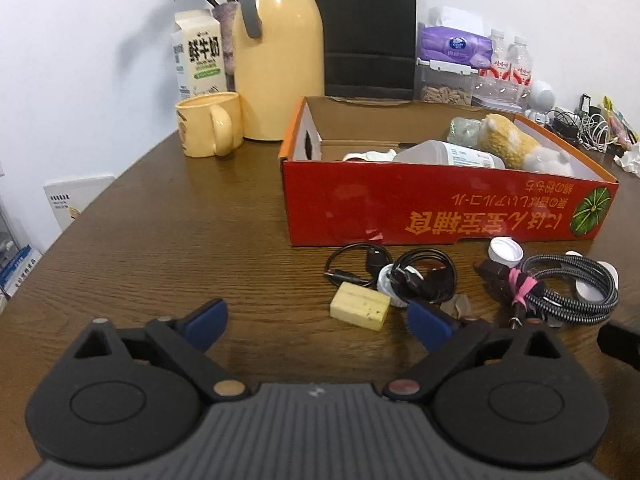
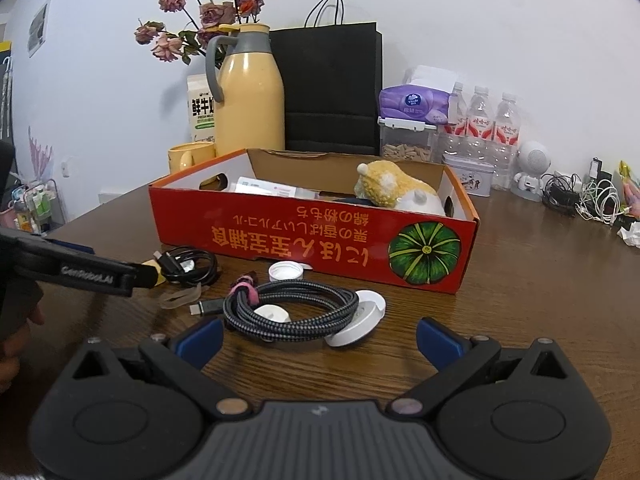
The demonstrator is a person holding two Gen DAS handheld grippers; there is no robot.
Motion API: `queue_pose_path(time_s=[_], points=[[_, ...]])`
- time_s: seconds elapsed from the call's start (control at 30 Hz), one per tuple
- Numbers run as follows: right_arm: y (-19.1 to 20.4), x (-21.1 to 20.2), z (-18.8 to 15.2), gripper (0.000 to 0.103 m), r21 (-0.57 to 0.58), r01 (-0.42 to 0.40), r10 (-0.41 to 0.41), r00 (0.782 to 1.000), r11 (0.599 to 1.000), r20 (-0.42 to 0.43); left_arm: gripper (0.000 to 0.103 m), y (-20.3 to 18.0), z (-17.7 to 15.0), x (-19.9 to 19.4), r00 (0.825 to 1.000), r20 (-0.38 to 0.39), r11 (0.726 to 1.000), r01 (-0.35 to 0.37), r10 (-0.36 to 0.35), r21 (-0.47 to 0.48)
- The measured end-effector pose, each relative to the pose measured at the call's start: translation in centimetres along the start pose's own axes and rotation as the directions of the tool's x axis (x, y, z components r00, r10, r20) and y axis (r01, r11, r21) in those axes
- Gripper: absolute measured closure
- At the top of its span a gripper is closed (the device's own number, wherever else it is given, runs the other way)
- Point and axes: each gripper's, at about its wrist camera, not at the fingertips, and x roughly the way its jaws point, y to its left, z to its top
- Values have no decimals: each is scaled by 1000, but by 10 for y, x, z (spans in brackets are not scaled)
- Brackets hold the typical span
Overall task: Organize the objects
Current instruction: 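Grasp the small yellow block on the table with the left tool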
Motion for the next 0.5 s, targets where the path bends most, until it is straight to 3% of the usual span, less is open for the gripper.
queue_pose_path(time_s=[0.03,0.13,0.2,0.3,0.5], points=[[0,0,0,0,2,0,1,1000,1000,-2,11,-1,1,2,1000,-4,1000,4,-3,5],[-1,2,0,0,7,-2,2,1000,1000,-10,35,-2,3,7,999,-19,999,35,-35,13],[-2,3,0,0,13,-5,5,1000,1000,-15,69,-2,2,7,996,-21,996,82,-82,20],[-4,4,0,0,21,-8,9,1000,1000,-25,71,-6,0,2,993,0,993,114,-114,43],[-5,6,0,0,29,-5,6,999,1000,-34,71,-2,-4,-8,994,58,996,90,-91,7]])
